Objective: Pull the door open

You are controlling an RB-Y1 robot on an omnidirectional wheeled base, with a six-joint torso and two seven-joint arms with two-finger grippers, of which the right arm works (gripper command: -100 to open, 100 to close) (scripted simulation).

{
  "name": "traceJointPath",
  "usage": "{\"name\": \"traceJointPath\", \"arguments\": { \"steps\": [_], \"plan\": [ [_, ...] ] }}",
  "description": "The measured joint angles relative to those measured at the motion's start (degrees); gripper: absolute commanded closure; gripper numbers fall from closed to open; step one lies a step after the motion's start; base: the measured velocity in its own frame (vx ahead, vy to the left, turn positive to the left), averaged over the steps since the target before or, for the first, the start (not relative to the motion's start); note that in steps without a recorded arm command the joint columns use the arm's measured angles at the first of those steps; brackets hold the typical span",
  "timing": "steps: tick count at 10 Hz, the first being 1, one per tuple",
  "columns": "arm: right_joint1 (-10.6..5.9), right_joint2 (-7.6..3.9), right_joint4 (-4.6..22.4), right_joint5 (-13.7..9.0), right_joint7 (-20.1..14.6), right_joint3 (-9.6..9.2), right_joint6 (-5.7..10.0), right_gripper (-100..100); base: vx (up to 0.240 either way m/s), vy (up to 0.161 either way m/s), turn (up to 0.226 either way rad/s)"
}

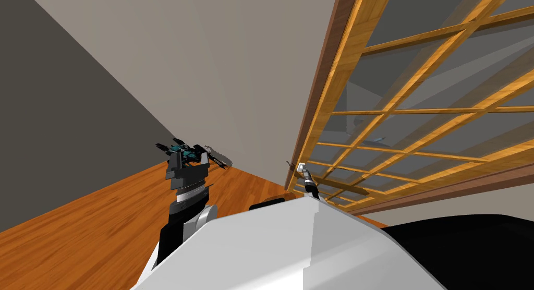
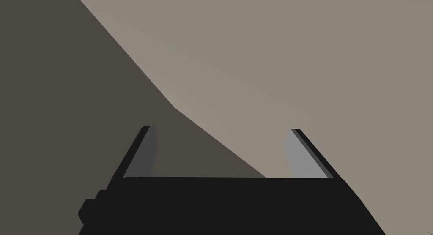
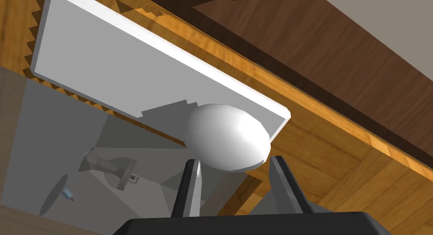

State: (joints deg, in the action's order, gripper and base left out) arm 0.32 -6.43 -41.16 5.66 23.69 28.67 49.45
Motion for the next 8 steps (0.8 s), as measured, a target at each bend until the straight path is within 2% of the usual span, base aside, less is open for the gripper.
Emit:
{"name": "traceJointPath", "arguments": {
  "steps": [5,8],
  "plan": [
    [-0.04,-0.72,0.5,-2.6,-6.4,-1.44,0.11,100,-0.028,-0.003,0.028],
    [-0.28,-1.7,1.8,-4.6,-10.5,-2.5,0.68,100,-0.038,-0.001,0.049]
  ]
}}
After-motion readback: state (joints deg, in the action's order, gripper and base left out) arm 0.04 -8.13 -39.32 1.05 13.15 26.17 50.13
